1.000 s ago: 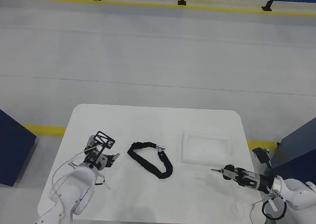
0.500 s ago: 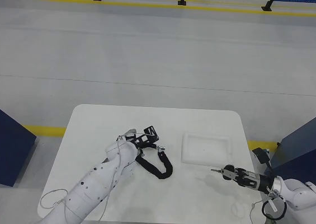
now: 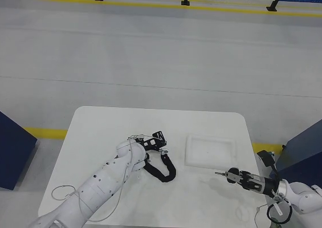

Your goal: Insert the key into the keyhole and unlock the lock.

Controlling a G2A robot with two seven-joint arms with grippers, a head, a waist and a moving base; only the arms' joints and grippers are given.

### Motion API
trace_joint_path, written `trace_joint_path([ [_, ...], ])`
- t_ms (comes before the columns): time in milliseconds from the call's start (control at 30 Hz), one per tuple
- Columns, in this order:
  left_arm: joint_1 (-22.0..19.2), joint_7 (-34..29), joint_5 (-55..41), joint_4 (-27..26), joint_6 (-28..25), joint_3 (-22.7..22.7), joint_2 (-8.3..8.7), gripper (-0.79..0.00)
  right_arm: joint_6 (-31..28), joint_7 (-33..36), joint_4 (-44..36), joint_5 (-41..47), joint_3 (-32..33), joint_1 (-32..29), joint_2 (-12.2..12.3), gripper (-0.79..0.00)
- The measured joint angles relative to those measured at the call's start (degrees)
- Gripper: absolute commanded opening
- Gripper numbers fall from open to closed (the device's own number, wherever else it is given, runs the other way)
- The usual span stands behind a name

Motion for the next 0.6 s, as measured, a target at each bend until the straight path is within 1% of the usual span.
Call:
trace_joint_path([
  [300,0.07,0.18,0.09,-0.02,-0.04,0.02,0.00,0.000,0.00,0.00,0.00,0.00,0.00,0.00,0.00,-0.785],
  [367,-0.21,0.64,0.76,0.06,-1.19,0.31,-0.14,0.000,0.00,0.00,0.00,0.00,0.00,0.00,0.00,-0.785],
  [500,-2.98,0.54,-0.76,2.00,-5.98,1.69,-1.46,0.000,0.00,0.00,0.00,0.00,0.00,0.00,0.00,-0.785],
  [600,-5.68,0.89,-2.05,5.15,-8.98,3.40,-3.02,0.000,0.00,0.00,0.00,0.00,0.00,0.00,0.00,-0.785],
])
